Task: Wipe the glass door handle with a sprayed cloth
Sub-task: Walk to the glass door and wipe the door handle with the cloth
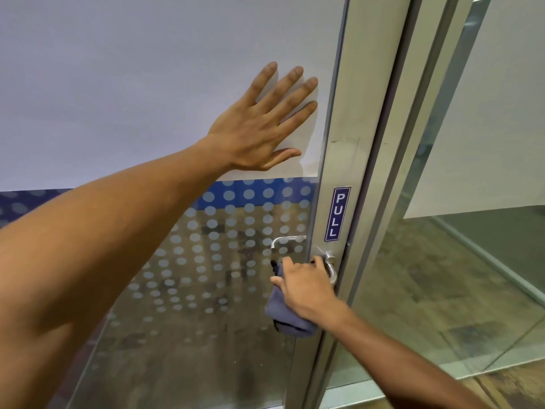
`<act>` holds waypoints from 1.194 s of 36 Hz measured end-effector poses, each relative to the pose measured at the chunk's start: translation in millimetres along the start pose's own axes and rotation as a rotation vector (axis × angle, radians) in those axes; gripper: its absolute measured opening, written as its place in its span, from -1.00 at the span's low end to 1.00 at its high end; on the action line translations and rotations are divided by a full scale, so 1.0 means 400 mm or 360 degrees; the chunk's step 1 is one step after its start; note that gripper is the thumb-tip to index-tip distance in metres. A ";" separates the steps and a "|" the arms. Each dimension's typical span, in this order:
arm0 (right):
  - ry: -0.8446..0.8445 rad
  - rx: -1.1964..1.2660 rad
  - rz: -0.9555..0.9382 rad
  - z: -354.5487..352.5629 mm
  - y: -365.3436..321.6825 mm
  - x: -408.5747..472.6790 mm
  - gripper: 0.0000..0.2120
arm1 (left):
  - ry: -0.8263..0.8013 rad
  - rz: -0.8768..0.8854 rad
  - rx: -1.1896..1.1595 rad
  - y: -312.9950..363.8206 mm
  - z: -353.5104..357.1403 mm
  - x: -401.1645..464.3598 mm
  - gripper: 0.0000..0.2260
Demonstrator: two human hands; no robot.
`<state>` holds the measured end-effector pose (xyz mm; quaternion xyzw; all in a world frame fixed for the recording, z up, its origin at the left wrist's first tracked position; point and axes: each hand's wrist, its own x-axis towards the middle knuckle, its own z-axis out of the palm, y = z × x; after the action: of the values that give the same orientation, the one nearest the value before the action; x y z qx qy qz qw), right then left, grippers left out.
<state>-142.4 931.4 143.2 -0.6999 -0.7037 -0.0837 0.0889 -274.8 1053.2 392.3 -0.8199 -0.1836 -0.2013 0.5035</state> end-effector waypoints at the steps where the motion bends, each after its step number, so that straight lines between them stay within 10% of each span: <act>1: 0.0074 -0.0108 0.0117 0.015 -0.034 -0.001 -0.67 | 0.0001 0.0001 -0.0005 0.000 0.000 0.000 -0.25; 13: 0.0589 0.0238 0.0669 0.079 -0.140 -0.004 -0.81 | 0.0009 0.0021 0.0027 0.002 0.007 0.000 -0.24; 19: 0.0826 0.0598 0.0432 0.092 -0.149 -0.039 -0.86 | 0.0013 0.0015 -0.0035 0.003 0.002 0.001 -0.24; 28: 0.0742 0.2825 0.0851 -0.027 -0.004 -0.164 -0.82 | 0.0013 -0.0001 -0.0005 0.001 -0.002 -0.005 -0.23; 34: 0.1317 0.2074 0.0651 -0.113 0.140 -0.167 -0.85 | 0.0001 -0.0004 -0.0013 0.003 -0.004 0.001 -0.24; 43: 0.0418 0.0842 0.0115 0.003 0.089 -0.077 -0.72 | 0.0000 0.0004 -0.0021 0.002 -0.005 -0.003 -0.26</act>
<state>-106.5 901.9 134.2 -0.6601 -0.6583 0.0161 0.3615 -275.8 1050.7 391.9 -0.8234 -0.1812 -0.2019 0.4984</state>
